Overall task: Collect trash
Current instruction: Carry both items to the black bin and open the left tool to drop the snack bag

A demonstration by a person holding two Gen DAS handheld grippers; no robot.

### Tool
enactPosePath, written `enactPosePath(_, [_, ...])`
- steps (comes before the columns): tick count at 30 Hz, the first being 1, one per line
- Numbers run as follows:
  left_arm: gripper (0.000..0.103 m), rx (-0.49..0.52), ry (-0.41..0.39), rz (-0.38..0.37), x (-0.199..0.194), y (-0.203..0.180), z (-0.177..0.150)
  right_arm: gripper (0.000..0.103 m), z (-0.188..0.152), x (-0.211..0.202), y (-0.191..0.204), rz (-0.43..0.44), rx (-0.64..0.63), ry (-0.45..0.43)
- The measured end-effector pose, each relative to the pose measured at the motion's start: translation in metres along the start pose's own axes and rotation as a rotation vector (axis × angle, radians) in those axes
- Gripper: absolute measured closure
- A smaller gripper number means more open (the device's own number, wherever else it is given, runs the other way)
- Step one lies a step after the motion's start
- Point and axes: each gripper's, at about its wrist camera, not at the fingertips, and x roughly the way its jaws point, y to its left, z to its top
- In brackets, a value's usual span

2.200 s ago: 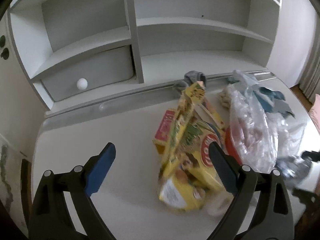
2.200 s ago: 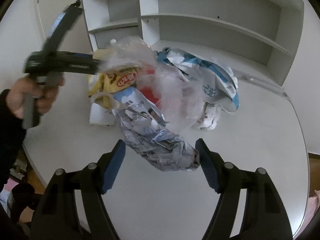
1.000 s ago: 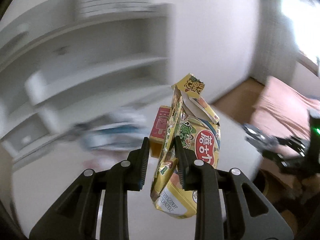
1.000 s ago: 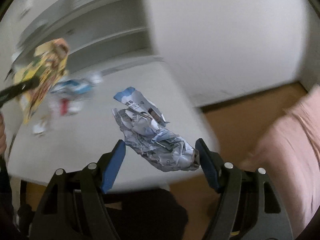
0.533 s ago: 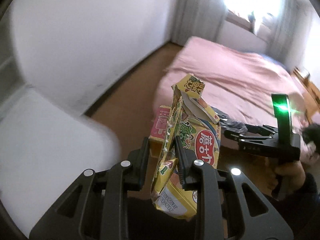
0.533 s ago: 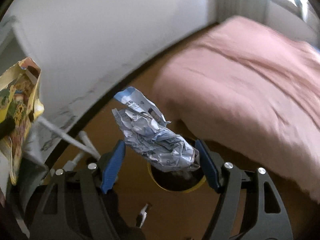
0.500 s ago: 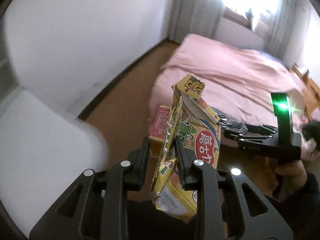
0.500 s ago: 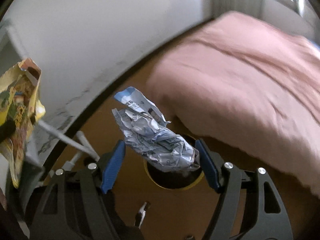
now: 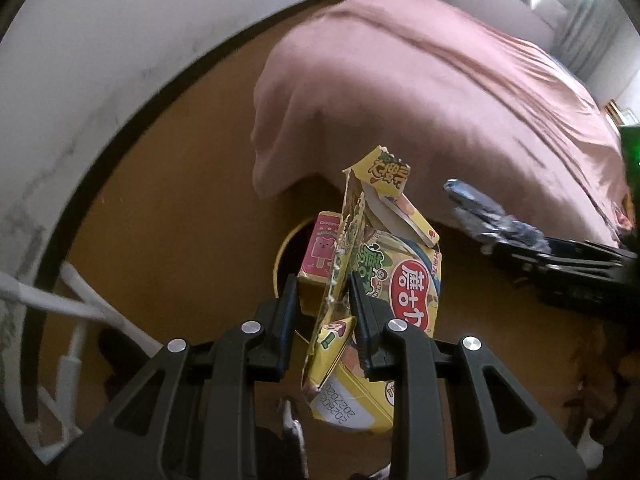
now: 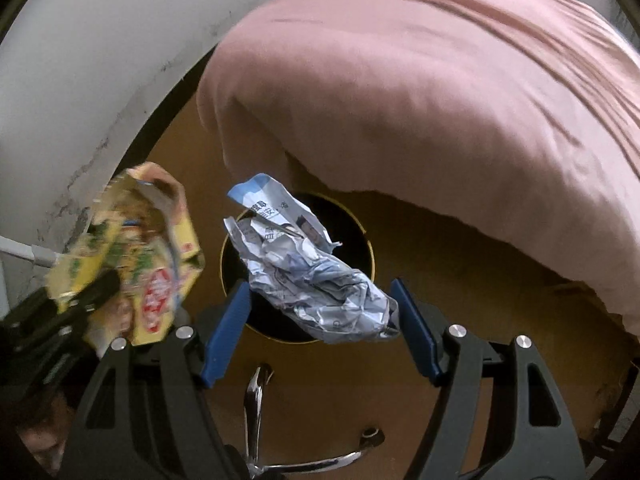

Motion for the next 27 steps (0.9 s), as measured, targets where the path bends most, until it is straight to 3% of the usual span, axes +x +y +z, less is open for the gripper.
enactPosePath(7, [0.078,-0.064,0.078,-0.061,0.039,0.010,-0.013,0.032,0.001,0.019,-0.007,0.021,0.023,0.052])
enactPosePath(13, [0.077,-0.074,0.077,-0.075,0.045,0.010,-0.012,0.032,0.004,0.021,-0.004,0.020,0.022,0.058])
enactPosePath(15, [0.070,-0.071,0.069,-0.081,0.045,0.010,-0.012,0.032,0.006,0.021,-0.005,0.020,0.023,0.055])
enactPosePath(17, [0.034,-0.069,0.050,-0.086,0.042,0.011,-0.012,0.032,0.004,0.016,-0.005,0.022,0.025,0.053])
enactPosePath(18, [0.030,-0.068,0.034,-0.084,0.038,0.010,-0.011,0.032,0.004,0.017,-0.005,0.023,0.026,0.053])
enactPosePath(27, [0.029,-0.069,0.008,-0.096,0.031,0.010,-0.010,0.032,0.005,0.020,-0.001,0.034,0.014,0.057])
